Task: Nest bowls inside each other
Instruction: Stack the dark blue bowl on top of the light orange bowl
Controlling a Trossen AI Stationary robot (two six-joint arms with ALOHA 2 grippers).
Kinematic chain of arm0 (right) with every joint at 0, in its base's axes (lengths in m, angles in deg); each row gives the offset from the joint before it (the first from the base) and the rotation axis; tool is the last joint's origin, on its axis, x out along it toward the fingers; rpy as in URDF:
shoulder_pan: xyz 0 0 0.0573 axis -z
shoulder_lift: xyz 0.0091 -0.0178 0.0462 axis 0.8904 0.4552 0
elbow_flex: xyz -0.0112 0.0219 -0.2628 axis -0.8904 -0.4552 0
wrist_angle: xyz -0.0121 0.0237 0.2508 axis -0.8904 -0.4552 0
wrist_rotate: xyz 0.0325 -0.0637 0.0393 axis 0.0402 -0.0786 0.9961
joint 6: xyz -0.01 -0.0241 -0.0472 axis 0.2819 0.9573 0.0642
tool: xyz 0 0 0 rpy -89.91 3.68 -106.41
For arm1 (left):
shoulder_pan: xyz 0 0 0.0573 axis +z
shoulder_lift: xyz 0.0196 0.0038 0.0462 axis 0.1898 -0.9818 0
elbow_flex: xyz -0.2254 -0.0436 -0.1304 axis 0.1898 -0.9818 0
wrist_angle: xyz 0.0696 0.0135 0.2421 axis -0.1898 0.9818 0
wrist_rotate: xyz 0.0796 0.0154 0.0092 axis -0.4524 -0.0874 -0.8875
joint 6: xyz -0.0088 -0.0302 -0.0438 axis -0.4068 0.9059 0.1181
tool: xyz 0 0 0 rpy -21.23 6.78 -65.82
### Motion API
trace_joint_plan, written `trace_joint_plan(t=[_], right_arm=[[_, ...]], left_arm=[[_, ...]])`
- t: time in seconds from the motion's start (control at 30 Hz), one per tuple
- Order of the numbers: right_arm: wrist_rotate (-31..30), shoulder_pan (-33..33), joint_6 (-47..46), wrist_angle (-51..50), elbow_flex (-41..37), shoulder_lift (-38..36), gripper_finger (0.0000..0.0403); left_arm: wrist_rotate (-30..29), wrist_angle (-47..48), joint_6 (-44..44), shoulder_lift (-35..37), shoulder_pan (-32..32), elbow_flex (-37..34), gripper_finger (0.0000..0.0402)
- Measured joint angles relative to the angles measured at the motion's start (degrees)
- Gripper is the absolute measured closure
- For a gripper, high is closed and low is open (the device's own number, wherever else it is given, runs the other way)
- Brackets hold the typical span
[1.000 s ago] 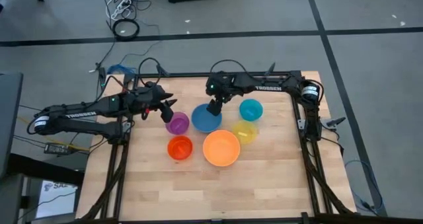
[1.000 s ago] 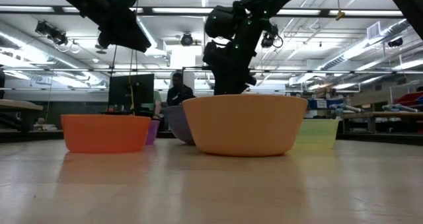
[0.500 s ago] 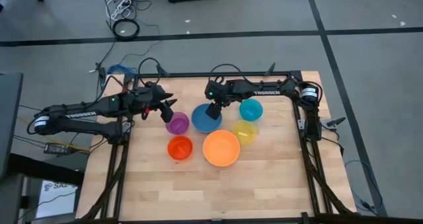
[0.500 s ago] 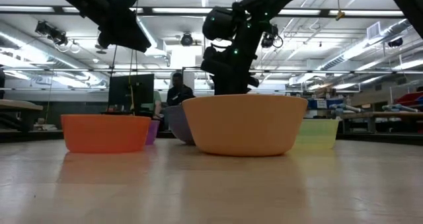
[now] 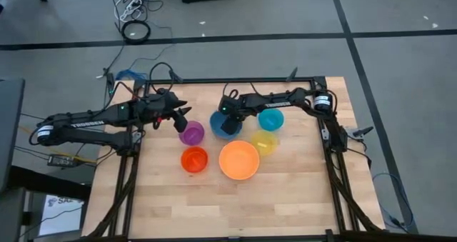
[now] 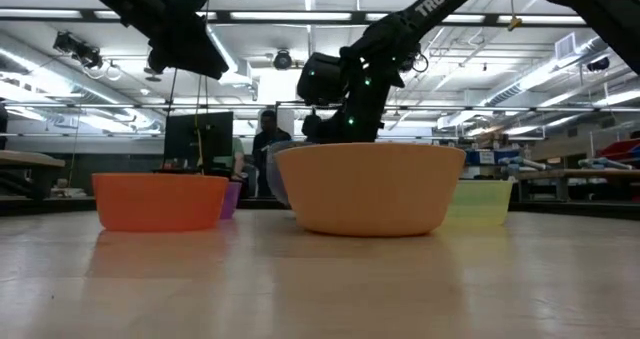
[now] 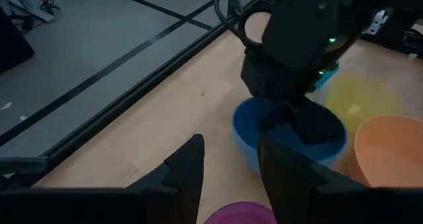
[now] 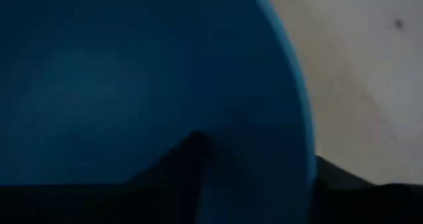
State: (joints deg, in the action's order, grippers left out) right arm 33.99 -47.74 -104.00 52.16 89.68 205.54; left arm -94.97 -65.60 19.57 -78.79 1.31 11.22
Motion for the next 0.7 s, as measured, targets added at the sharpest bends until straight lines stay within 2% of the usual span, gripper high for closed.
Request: trace_joint_plan(t=[0.13, 0.17, 0.33, 0.43, 0.5, 0.6, 0.7], right_arm=[[1.2, 1.9, 1.4, 0.8, 0.2, -1.0, 0.0367], [1.5, 2.2, 2.4, 1.1, 0.2, -1.7, 0.0383], [-0.5, 3.1, 5.1, -2.4, 0.6, -7.2, 0.0399], [6.7, 1.7, 5.9, -7.2, 0.9, -14.2, 0.0400], [9.4, -1.5, 5.8, -12.4, 1.1, -18.3, 0.0401], [6.6, -7.3, 3.8, -18.8, 0.7, -22.3, 0.0401], [5.7, -12.0, -0.5, -20.6, 1.0, -25.0, 0.0402]], left_arm=[[0.0, -0.1, 0.0, 0.0, 0.0, 0.0, 0.0252], [0.0, -0.1, 0.0, 0.0, 0.0, 0.0, 0.0252], [0.0, 0.0, 0.1, 0.0, 0.0, 0.0, 0.0252], [0.0, 0.4, 0.9, 0.0, 0.0, 0.0, 0.0252], [0.1, 0.5, 1.0, 0.0, 0.0, 0.0, 0.0252], [0.1, 0.4, 1.0, 0.0, 0.0, 0.0, 0.0252], [0.1, 0.4, 1.1, 0.0, 0.0, 0.0, 0.0252]])
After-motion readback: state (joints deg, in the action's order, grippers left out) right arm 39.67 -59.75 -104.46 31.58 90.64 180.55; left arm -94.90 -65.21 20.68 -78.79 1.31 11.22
